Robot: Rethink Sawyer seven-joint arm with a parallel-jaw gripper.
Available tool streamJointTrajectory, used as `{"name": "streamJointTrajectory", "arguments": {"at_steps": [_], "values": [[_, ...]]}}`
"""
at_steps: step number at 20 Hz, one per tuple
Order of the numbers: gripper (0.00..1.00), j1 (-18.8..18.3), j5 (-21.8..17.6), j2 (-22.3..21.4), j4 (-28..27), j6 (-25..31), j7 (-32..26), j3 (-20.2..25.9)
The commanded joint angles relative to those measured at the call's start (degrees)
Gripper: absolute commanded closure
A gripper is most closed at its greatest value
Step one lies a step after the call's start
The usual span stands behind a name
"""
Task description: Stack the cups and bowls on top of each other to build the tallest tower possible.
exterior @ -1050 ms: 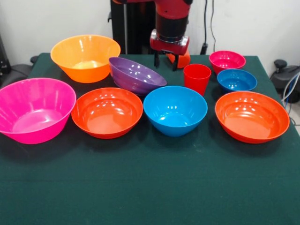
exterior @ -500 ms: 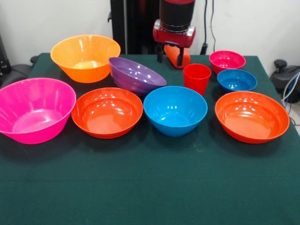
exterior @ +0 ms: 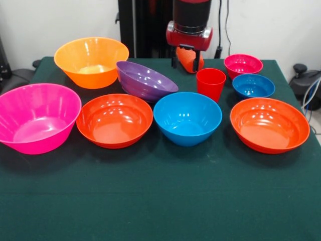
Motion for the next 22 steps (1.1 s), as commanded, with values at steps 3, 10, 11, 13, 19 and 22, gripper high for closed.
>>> {"name": "streamJointTrajectory", "arguments": {"at_steps": [3,10,11,13,19,22], "values": [[0.00,3.2,7.8,-4.4,3.2,-0.6,12.2,-2.5],[0.00,4.4,15.0,-2.2,5.3,-8.6,16.9,-10.0],[0.00,3.6,14.9,-2.2,4.9,-8.1,15.4,-9.8],[0.00,2.7,13.9,-1.7,2.3,-5.6,11.4,-9.8],[0.00,-0.5,9.4,-0.2,-1.1,-1.0,0.0,-5.6],[0.00,-3.3,5.0,0.2,-2.2,2.6,-9.6,-1.3]]}}
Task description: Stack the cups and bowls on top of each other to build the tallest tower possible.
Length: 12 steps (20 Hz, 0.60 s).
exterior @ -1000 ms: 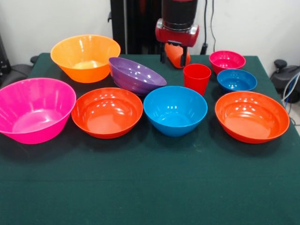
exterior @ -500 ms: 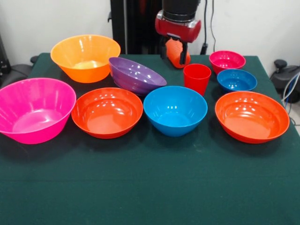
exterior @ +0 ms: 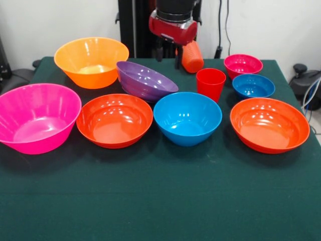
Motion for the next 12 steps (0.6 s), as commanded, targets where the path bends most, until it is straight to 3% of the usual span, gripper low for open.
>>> {"name": "streamJointTrajectory", "arguments": {"at_steps": [1,7,12], "values": [[0.00,-5.9,-8.9,5.0,-4.3,6.5,-16.0,9.6],[0.00,-10.7,-19.0,12.4,-8.4,5.2,-25.0,18.0],[0.00,-13.1,-24.8,13.5,-9.0,7.0,-29.4,23.0]]}}
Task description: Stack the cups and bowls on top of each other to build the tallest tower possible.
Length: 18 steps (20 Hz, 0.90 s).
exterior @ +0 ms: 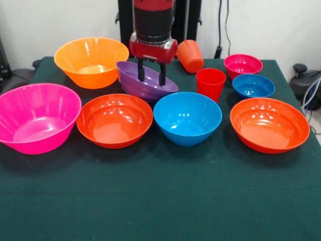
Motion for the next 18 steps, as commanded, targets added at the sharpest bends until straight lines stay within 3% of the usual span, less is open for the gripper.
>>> {"name": "streamJointTrajectory", "arguments": {"at_steps": [1,6,18], "values": [[0.00,-3.4,-10.3,7.1,-4.2,7.9,-26.0,15.2],[0.00,-9.0,-15.3,10.7,-3.3,10.9,-39.9,25.0],[0.00,-8.0,-16.4,10.7,0.3,17.9,-51.9,31.8]]}}
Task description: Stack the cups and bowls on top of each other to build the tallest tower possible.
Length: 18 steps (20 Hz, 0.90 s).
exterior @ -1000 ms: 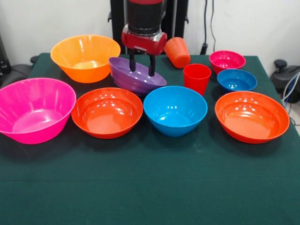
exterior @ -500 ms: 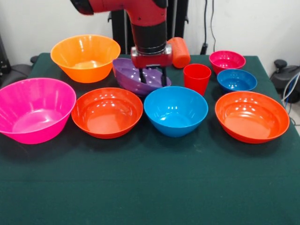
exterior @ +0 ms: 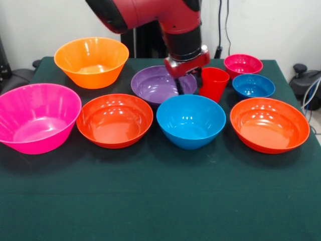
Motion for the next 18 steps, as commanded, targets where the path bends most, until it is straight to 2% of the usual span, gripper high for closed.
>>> {"name": "streamJointTrajectory", "arguments": {"at_steps": [1,10,18], "values": [[0.00,1.9,-4.3,1.7,1.1,5.9,-19.0,8.2],[0.00,2.5,-1.9,0.3,0.6,10.8,-18.6,10.0],[0.00,1.1,-3.5,1.0,-0.4,9.4,-16.6,9.7]]}}
